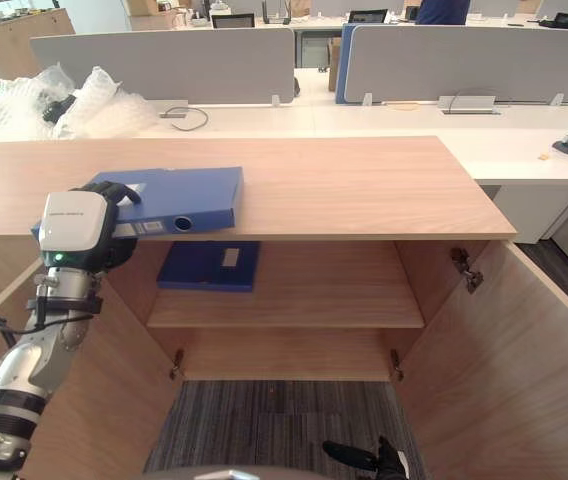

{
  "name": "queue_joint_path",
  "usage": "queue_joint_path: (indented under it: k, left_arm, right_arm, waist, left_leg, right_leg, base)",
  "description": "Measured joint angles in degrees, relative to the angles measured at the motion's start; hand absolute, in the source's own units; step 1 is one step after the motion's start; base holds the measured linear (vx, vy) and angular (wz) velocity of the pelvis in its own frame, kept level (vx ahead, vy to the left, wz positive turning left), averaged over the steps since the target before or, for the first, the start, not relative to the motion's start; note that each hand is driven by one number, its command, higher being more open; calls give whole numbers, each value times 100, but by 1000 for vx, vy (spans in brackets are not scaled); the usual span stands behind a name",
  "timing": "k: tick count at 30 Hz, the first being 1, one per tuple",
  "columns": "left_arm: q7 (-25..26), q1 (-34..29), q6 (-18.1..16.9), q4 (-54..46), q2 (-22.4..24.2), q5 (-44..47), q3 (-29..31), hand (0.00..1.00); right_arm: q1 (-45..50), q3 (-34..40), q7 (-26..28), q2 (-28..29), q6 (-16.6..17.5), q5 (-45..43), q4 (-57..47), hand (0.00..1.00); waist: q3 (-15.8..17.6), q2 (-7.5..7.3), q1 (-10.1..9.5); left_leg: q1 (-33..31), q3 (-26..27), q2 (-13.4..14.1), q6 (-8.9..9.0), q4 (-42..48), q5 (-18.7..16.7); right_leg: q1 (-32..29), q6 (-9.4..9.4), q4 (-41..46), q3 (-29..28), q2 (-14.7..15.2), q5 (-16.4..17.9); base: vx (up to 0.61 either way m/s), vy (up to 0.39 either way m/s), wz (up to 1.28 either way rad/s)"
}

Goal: Walk over to the cabinet, pick up the folder, carry it to the office cabinet, place the folder inside the office cabinet, then close the office cabinet door

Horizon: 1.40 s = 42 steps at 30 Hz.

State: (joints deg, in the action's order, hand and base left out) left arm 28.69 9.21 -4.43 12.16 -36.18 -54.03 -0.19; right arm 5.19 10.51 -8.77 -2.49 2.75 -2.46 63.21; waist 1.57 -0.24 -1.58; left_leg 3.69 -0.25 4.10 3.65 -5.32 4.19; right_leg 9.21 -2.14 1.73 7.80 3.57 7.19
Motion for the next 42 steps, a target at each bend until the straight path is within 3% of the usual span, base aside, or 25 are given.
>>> queue_joint_path:
  k: [3, 6, 8, 11, 12, 20, 23, 27, 32, 38, 42]
  left_arm:
    - [-7, 11, 35, -37, 61, -29, 6, 0]
    - [-187, -349, 240, -881, 800, 128, 297, 0]
    - [-325, -1000, 188, -2119, 1482, 743, 395, 0]
    - [-661, -1671, -406, -3142, 2067, 2085, 356, 0]
    - [-822, -1962, -665, -3391, 2253, 3199, 320, 0]
    - [-2058, -3356, -802, -4105, 3163, 7860, 489, 0]
    - [-2429, -3538, -791, -4133, 3376, 9009, 514, 0]
    - [-2632, -3532, -791, -4435, 3494, 9579, 513, 0]
    - [-2833, -3380, -796, -4731, 3495, 9626, 513, 0]
    - [-2933, -3109, -795, -4726, 3465, 9621, 507, 0]
    - [-3137, -2913, -795, -4706, 3159, 9507, 508, 0]
  right_arm:
    - [10, 0, -1, 3, -1, 0, 3, 100]
    - [6, 0, -7, 14, -4, -31, -3, 100]
    - [26, 3, -19, 30, -11, -234, -8, 100]
    - [145, 22, -36, 76, -75, -364, -295, 100]
    - [351, -17, -36, 147, -92, -525, -745, 100]
    - [1551, -187, -22, 594, -114, -912, -3924, 100]
    - [1711, -306, -65, 691, -111, -906, -5047, 100]
    - [1688, -397, -325, 689, 17, -753, -6623, 100]
    - [1448, -395, -668, 662, 224, -353, -8020, 100]
    - [699, -418, -821, 598, 554, 147, -8847, 100]
    - [186, -455, -582, 529, 829, -405, -9022, 100]
  waist:
    - [-18, -32, 4]
    - [-11, -44, 0]
    - [-16, -68, 14]
    - [-11, -77, 9]
    - [-19, -54, 18]
    - [77, -46, 183]
    - [98, -69, 189]
    - [104, -65, 194]
    - [108, -53, 201]
    - [142, 5, 220]
    - [129, 47, 226]
  left_leg:
    - [-2, 4, -4, -1, 1, -6]
    - [-24, 1, -25, -7, 0, -10]
    - [-72, 3, -31, -1, 27, -15]
    - [-73, 2, -25, 1, 30, -16]
    - [-74, 7, -5, 6, 30, -20]
    - [-90, 19, 49, 7, 14, -73]
    - [-91, 70, 53, 10, 34, -58]
    - [-97, 133, 43, -8, 43, -34]
    - [-60, 165, 50, -5, 46, -45]
    - [15, 258, 66, -3, 53, -49]
    - [51, 282, 58, -6, 55, -46]
  right_leg:
    - [4, -4, -14, 0, 6, -3]
    - [-3, -19, -42, 3, 28, -12]
    - [-44, -29, -48, -5, 41, -21]
    - [-46, -25, -46, -22, 35, -27]
    - [-55, -17, -36, -37, 18, -34]
    - [-142, -19, 61, -71, -30, -38]
    - [-181, -29, 75, -126, -31, -45]
    - [-217, -45, 82, -187, -17, -58]
    - [-197, -49, 87, -214, -18, -60]
    - [-194, -51, 143, -316, -20, -59]
    - [-191, -54, 183, -342, -11, -58]
  base:
    - [0, 0, 0]
    - [0, 0, 0]
    - [0, 0, 0]
    - [0, 0, -1]
    - [0, 0, -4]
    - [-29, 2, -3]
    - [-30, 17, -8]
    - [10, 22, -8]
    - [9, 7, -2]
    - [-27, 10, -9]
    - [-29, 9, -3]
